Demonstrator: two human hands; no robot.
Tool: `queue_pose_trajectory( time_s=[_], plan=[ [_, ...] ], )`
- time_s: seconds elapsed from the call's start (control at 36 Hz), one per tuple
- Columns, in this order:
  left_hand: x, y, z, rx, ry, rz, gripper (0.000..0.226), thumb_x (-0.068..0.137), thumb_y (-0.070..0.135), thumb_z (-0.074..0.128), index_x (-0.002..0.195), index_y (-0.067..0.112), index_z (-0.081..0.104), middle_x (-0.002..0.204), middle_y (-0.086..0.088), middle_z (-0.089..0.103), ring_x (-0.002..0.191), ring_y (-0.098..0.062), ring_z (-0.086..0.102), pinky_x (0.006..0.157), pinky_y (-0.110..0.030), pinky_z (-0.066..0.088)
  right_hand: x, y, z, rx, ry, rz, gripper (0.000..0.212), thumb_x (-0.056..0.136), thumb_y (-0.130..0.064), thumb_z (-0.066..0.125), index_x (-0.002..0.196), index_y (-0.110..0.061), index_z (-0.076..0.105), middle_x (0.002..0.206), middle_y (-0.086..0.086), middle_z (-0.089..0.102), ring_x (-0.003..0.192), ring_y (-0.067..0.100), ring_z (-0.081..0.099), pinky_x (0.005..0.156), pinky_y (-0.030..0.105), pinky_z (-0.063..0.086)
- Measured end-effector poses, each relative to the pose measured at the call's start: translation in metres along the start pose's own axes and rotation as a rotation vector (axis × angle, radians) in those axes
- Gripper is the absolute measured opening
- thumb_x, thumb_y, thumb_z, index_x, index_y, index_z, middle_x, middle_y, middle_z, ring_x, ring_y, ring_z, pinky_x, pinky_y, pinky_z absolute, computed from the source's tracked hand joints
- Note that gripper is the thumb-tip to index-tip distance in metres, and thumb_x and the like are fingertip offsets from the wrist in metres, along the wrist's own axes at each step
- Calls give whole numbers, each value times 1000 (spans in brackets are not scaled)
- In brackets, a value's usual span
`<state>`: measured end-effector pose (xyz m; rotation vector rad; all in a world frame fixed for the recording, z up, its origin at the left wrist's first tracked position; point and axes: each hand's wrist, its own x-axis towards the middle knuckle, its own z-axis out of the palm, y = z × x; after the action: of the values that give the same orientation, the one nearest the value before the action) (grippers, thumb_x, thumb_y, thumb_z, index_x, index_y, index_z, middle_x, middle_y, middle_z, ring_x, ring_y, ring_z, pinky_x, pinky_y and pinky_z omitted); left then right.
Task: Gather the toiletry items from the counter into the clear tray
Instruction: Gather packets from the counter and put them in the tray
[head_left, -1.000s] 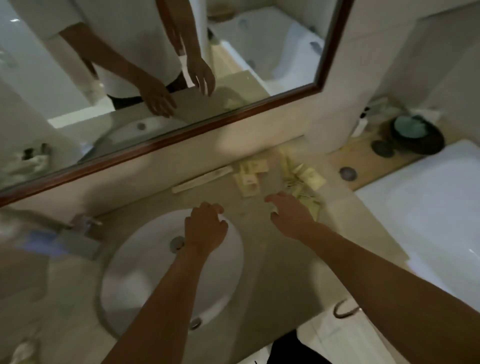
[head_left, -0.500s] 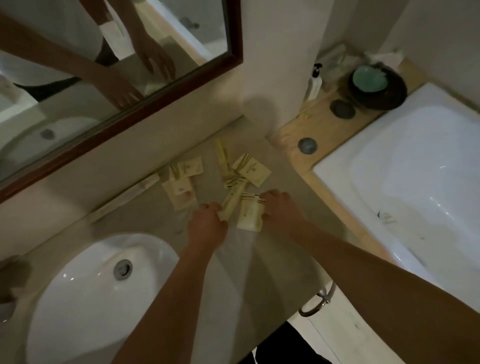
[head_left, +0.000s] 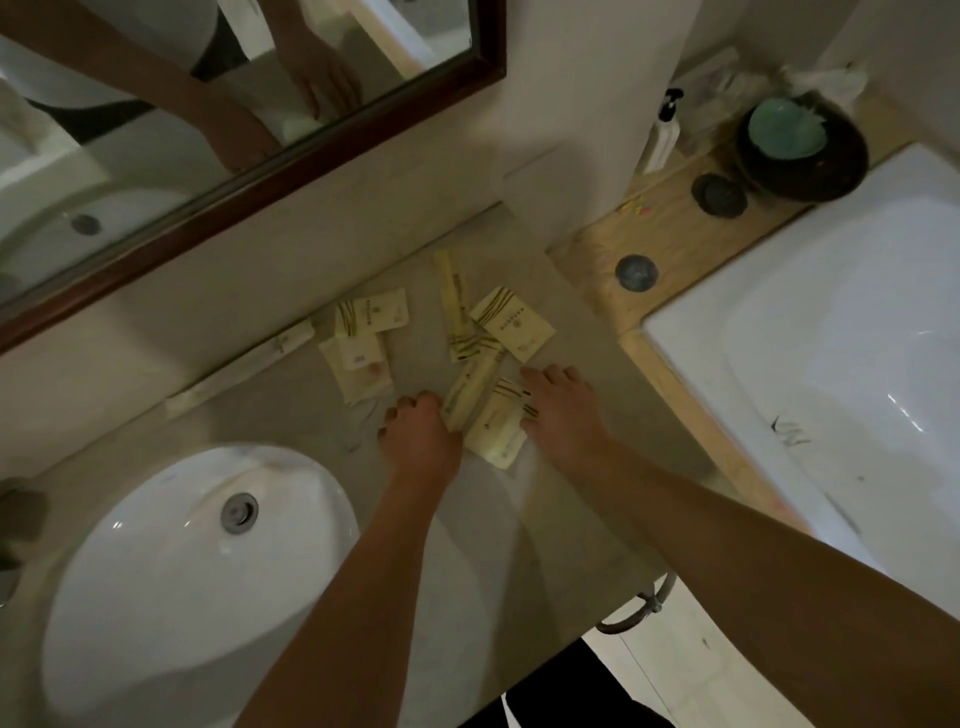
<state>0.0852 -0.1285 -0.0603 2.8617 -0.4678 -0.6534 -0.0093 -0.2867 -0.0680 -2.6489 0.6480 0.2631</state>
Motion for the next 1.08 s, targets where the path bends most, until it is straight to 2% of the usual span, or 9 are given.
queue_pose_trajectory(
  time_s=[0.19, 0.39, 0.44, 0.53, 0.58, 0.69, 0.78, 0.94, 1.08],
  plan=[
    [-3, -2, -2, -27, 2, -35, 40, 72, 32, 72, 105, 13, 59, 110, -12, 57, 103, -33, 55, 85, -44, 49, 1, -5, 4, -15, 13, -15, 65, 79, -44, 65, 134, -15, 45, 120, 10, 55, 107, 29, 50, 88, 40, 45],
    [-12, -12, -13, -52, 23, -1, 44, 69, 44, 74, 97, 14, 60, 100, -9, 59, 93, -29, 57, 74, -39, 49, 3, -16, 9, -20, 5, 20, 63, 77, -36, 69, 132, -15, 46, 118, 12, 57, 107, 29, 52, 86, 38, 45],
    [-15, -15, -20, -80, 5, -1, 43, 66, 43, 75, 97, 15, 62, 97, -8, 61, 90, -27, 60, 73, -39, 52, 3, -19, 11, 22, -14, 46, 56, 76, -31, 69, 126, -14, 50, 114, 12, 58, 105, 29, 54, 84, 37, 44],
    [-21, -18, -27, -139, -33, -2, 39, 65, 39, 75, 96, 17, 65, 92, -4, 64, 85, -24, 62, 70, -37, 53, 1, -21, 9, 129, -53, 84, 32, 77, -24, 68, 104, -11, 57, 106, 11, 56, 97, 30, 57, 78, 36, 46],
    [-24, -19, -32, -169, -63, -14, 39, 66, 36, 76, 99, 18, 65, 92, -3, 66, 85, -22, 63, 71, -35, 52, -2, -22, 5, 198, -90, 113, 21, 79, -19, 65, 97, -11, 57, 105, 11, 53, 92, 29, 58, 76, 35, 47],
    [-34, -18, -43, -265, -153, -68, 33, 68, 29, 78, 97, 18, 67, 89, -2, 67, 77, -18, 62, 66, -31, 48, -9, -28, -7, 263, -157, 110, 27, 81, -14, 61, 108, -9, 58, 111, 11, 57, 102, 28, 58, 83, 36, 48],
    [-48, -21, -54, -392, -219, -104, 23, 69, 23, 76, 90, 16, 71, 80, -3, 68, 66, -15, 62, 61, -31, 52, -17, -35, -19, 339, -152, 110, 16, 80, -11, 60, 96, -12, 59, 98, 6, 64, 95, 26, 63, 75, 33, 50],
    [-77, -49, -83, -535, -259, -138, 21, 69, 16, 76, 88, 9, 77, 59, 0, 62, 44, -6, 52, 38, -14, 37, -38, -71, -40, 363, -129, 71, 11, 81, -14, 57, 84, -21, 50, 87, 1, 57, 91, 25, 61, 71, 32, 44],
    [-104, -99, -110, -589, -191, -171, 10, 69, 16, 78, 78, 14, 75, 64, -3, 63, 57, -12, 55, 54, -23, 41, -50, -125, -44, 347, -157, 16, 12, 82, -15, 56, 75, -20, 47, 81, 1, 55, 83, 24, 59, 65, 30, 41]
  ],
)
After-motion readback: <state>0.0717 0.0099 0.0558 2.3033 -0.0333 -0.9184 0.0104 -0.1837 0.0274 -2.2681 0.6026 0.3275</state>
